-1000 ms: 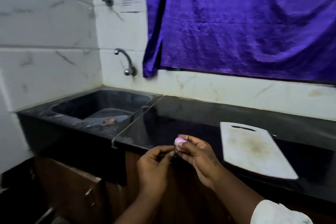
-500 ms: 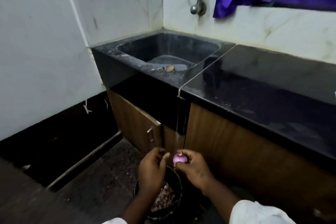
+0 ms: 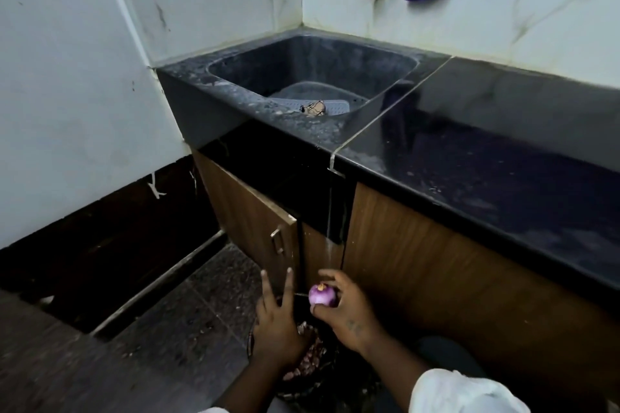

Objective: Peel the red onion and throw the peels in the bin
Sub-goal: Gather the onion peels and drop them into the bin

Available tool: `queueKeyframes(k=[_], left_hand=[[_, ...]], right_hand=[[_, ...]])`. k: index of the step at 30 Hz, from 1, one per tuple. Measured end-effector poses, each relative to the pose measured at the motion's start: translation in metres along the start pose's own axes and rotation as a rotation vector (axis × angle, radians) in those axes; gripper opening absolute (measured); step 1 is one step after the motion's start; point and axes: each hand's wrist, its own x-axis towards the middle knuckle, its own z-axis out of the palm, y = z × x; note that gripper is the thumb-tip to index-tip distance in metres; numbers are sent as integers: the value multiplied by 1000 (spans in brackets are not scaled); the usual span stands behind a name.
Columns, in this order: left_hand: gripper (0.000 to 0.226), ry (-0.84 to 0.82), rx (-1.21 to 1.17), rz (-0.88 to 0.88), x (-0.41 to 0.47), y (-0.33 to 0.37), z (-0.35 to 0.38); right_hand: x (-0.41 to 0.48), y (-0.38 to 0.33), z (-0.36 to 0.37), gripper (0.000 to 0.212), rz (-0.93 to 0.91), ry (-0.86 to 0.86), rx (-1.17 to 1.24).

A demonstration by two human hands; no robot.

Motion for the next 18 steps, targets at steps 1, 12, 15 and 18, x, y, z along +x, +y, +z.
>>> queueKeyframes(k=[1, 12, 15, 18], left_hand=[[110, 3, -89, 18, -1, 4, -2], [23, 509, -518, 558, -46, 155, -115], [23, 432, -625, 726, -60, 216, -129], [22, 299, -813, 816, -68, 287, -131]], right_hand=[[-3, -2, -4, 57, -19, 9, 8], [-89, -94, -97, 40, -385, 286, 132], [-128, -123, -152, 40, -456, 347, 158], [-166, -139, -213, 38, -501, 488, 145]])
